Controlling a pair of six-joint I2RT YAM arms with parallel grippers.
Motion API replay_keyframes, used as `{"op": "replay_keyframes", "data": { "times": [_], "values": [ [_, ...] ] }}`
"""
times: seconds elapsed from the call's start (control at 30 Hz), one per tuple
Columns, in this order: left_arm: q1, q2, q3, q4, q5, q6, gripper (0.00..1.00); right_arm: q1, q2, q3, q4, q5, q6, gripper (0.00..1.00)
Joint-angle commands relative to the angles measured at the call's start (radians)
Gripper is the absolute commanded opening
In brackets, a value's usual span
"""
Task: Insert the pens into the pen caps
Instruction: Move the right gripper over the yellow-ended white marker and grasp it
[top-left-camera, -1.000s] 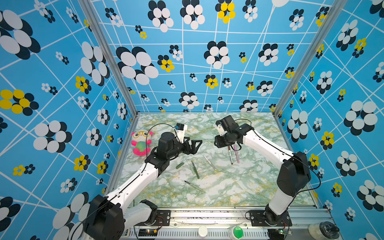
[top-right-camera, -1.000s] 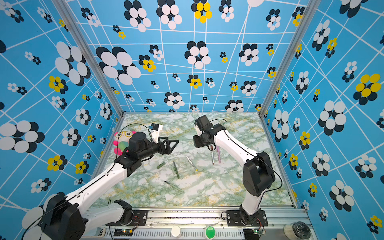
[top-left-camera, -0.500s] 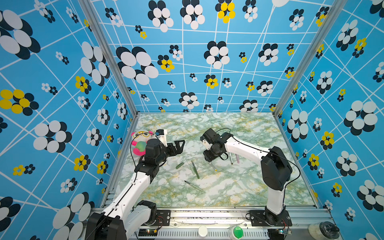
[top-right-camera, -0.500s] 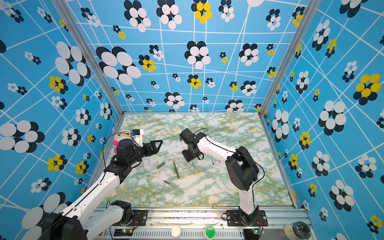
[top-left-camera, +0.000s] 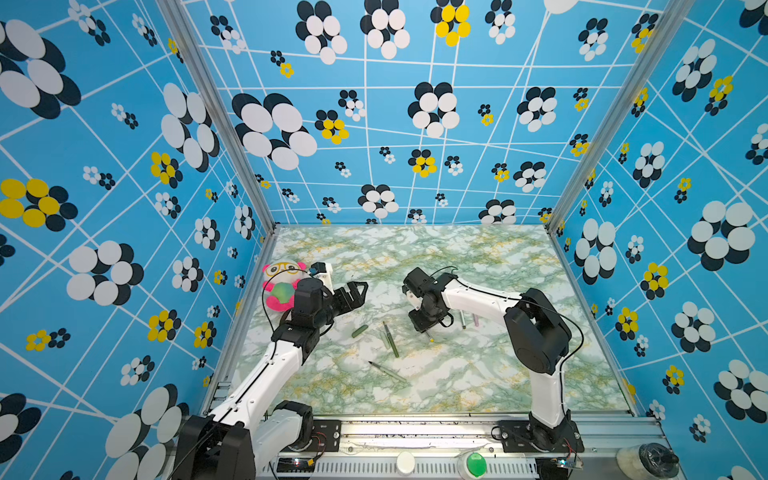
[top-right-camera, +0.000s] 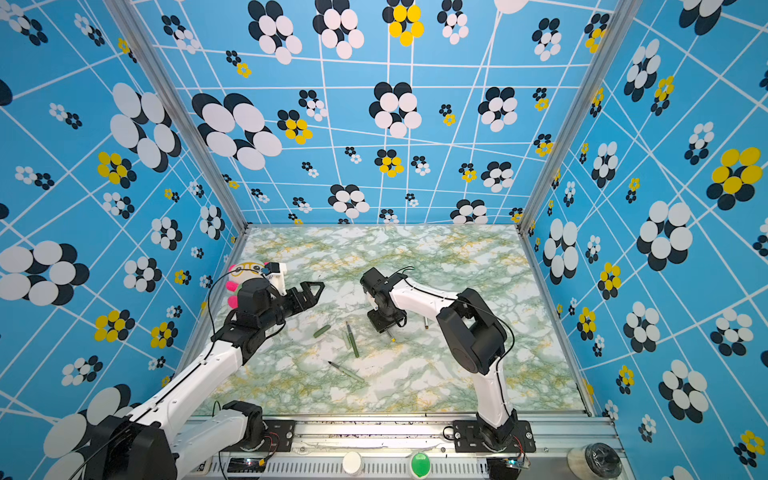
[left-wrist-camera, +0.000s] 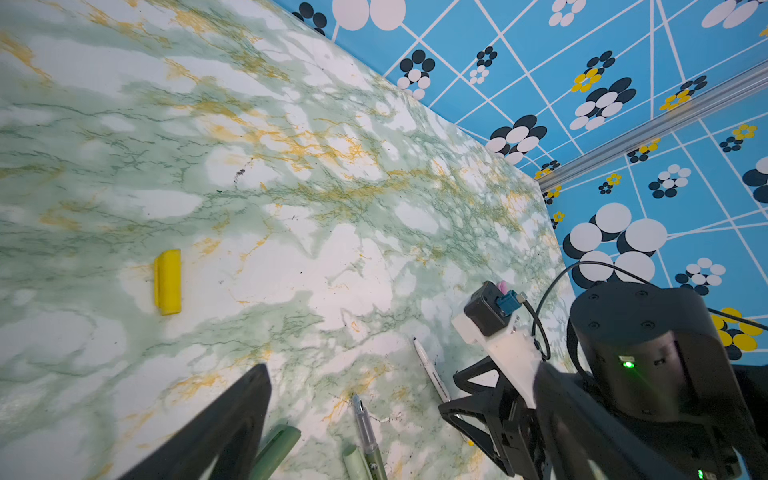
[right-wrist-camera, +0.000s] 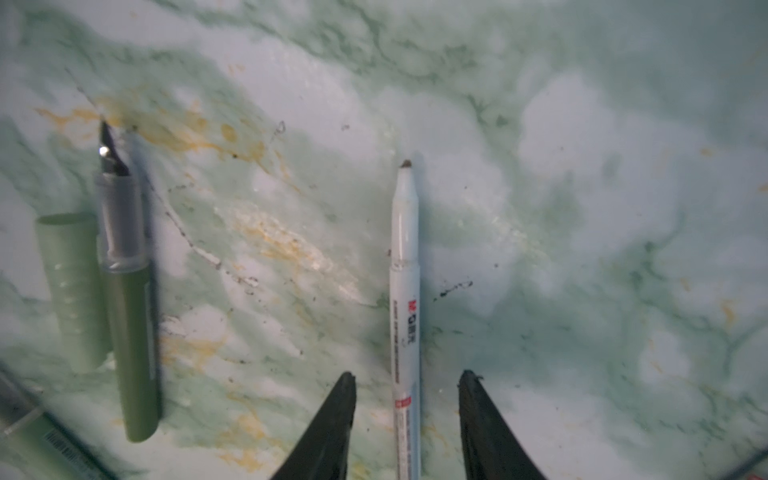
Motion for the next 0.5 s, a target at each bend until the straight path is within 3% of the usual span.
{"op": "replay_keyframes", "data": {
  "times": [0.0, 0.23, 0.47],
  "values": [
    [0.008, 0.002, -0.013, -0.007, -0.013, -0.008, 0.99, 0.009, 0.031, 0.005, 0.003, 0.023, 0.014, 0.4],
    [0.01, 0.013, 0.008, -0.081, -0.066, -0.014, 0.98, 0.013, 0.059, 0.019, -0.002, 0.03, 0.014, 0.32],
    [0.011, 0.021, 0.013, -0.101, -0.066, -0.032, 0.96, 0.013, 0.071, 0.016, 0.008, 0.032, 0.022, 0.19]
  ]
}}
